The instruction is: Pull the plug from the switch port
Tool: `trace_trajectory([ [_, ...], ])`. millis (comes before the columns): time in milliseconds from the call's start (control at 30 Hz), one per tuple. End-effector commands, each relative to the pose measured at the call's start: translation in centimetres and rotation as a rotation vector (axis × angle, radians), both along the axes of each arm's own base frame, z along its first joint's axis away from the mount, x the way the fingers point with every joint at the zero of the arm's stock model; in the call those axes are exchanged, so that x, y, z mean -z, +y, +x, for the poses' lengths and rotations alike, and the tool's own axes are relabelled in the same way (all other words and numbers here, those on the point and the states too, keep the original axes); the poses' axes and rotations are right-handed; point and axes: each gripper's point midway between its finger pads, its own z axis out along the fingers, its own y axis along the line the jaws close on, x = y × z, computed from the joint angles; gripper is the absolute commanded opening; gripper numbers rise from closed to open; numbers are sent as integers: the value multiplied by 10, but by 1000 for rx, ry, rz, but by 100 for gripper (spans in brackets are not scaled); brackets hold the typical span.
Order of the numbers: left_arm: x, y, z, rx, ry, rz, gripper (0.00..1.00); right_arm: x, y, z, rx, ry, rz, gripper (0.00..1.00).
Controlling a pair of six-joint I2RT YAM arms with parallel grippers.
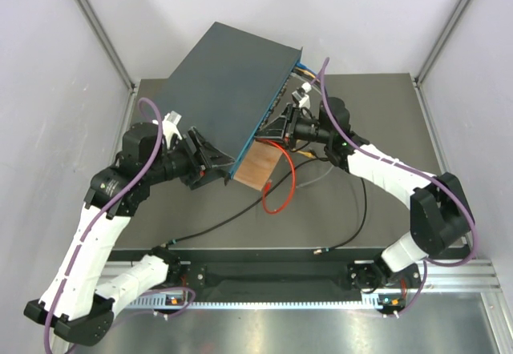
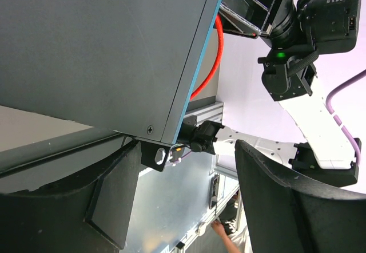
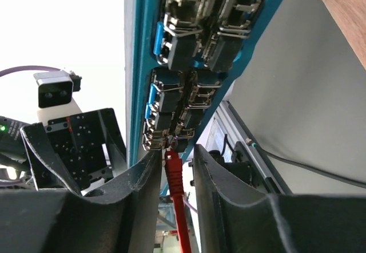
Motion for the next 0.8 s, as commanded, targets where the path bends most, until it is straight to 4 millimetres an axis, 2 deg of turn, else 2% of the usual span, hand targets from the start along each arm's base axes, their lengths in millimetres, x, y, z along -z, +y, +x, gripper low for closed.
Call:
trace_trajectory([
  [0,-13,-4,3,10,-47,-30,71,-33,7,0,-8,-84,77,29],
  [333,-10,-4,4,7,-43,-30,71,-38,8,1,-1,-73,112,14],
  [400,-11,-4,3,7,-46,-31,71,-36,8,2,-4,-70,118,0],
  [533,-12,-4,4,7,-48,-30,71,-40,5,-2,-5,-104,108,0],
  [567,-11,-4,4,7,-45,-29,71,-39,3,0,3,-123,76,0],
  [600,-12,-4,3,7,-47,-28,71,-20,-1,-3,10,-55,-23,0],
  [633,-11,-3,3,5,-47,-25,71,-24,-2,-3,8,-126,-53,0],
  [700,-10,-3,3,5,-44,-24,71,-27,-9,-5,20,-133,-53,0],
  [767,-9,-2,2,3,-45,-22,71,-20,-12,-11,3,-101,-34,0],
])
